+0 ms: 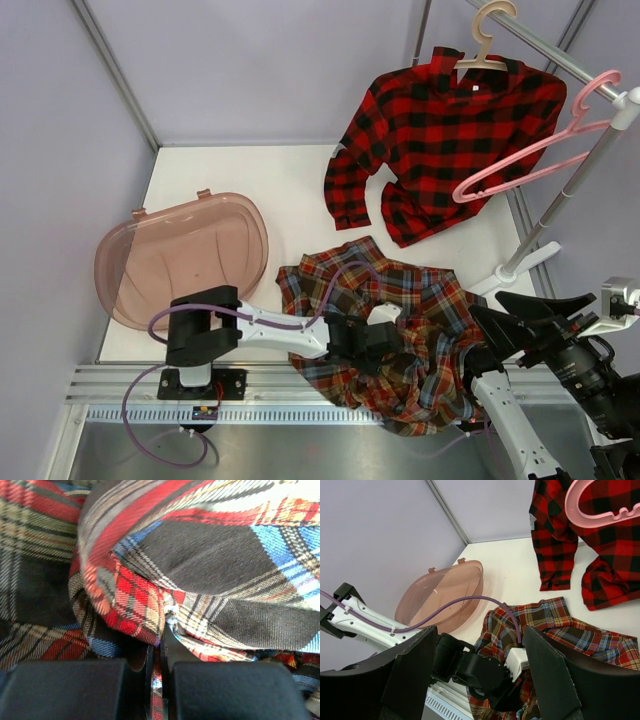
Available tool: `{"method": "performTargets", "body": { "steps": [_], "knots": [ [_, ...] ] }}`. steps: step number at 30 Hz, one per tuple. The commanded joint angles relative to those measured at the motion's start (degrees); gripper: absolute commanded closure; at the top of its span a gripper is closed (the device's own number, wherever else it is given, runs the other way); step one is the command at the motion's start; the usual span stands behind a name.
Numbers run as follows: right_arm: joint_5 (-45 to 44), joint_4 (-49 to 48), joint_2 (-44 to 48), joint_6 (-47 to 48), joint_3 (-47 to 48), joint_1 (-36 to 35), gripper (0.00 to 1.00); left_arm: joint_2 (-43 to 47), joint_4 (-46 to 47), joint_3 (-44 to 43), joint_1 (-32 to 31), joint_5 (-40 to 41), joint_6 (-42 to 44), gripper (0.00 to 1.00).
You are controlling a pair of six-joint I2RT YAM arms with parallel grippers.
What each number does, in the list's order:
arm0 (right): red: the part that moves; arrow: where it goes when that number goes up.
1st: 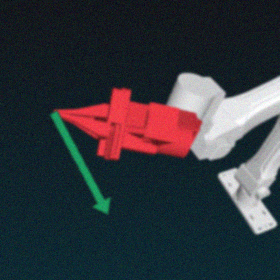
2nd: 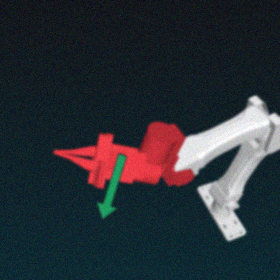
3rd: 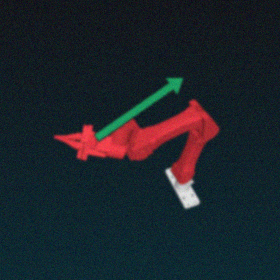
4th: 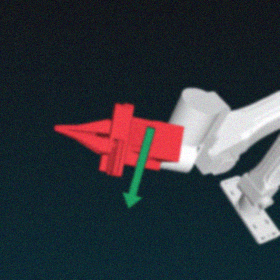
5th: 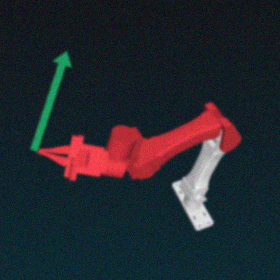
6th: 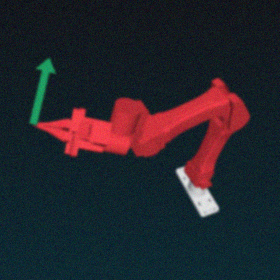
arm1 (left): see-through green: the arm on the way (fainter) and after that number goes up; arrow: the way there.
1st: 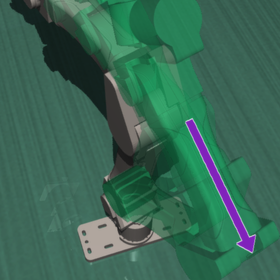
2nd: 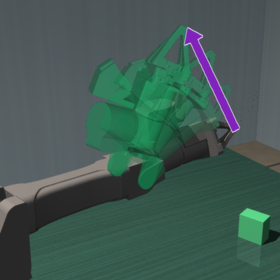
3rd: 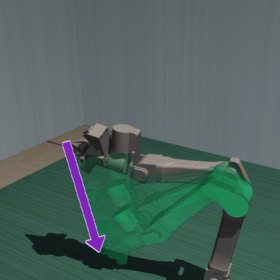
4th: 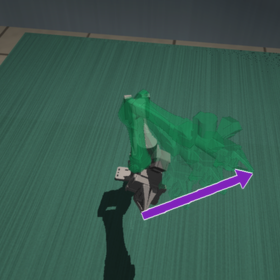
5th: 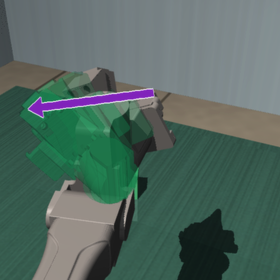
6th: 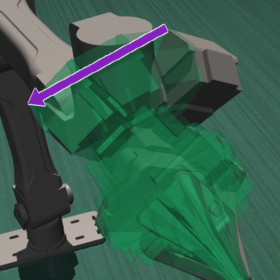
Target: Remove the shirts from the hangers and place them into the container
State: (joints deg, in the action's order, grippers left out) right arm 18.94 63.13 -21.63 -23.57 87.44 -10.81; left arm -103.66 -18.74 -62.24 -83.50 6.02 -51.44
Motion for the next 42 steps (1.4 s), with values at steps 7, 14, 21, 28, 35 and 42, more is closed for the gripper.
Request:
{"method": "performTargets", "body": {
  "steps": [7, 14, 21, 28, 35, 42],
  "knots": [
    [-1.2, -1.1, 0.2, 0.5, 0.0, 0.1, 0.21, 18.4, -24.0, -18.6, 1.6, 38.9, 14.3, 1.00],
    [0.0, -3.7, -0.9, -1.4, -0.2, 0.2, 0.21, 29.0, 4.6, -34.5, 6.9, 58.9, 63.6, 1.00],
    [4.4, -6.4, -3.9, -2.4, -1.3, 0.2, 0.23, 39.0, 48.4, -32.5, 17.9, 41.5, 107.9, 1.00],
    [9.6, -8.6, -5.1, -1.9, -6.8, 0.3, 0.26, 38.1, 59.9, -42.1, 32.3, 29.0, 111.7, 1.00],
    [9.4, -9.8, -5.3, -1.1, -9.2, 0.3, 0.28, 30.8, 52.9, -50.1, 53.7, 30.8, 102.8, 1.00],
    [12.4, -12.9, -5.7, -2.4, -12.7, 0.3, 0.30, 33.2, 42.7, -51.5, 62.9, 27.1, 84.3, 1.00]
  ]
}}
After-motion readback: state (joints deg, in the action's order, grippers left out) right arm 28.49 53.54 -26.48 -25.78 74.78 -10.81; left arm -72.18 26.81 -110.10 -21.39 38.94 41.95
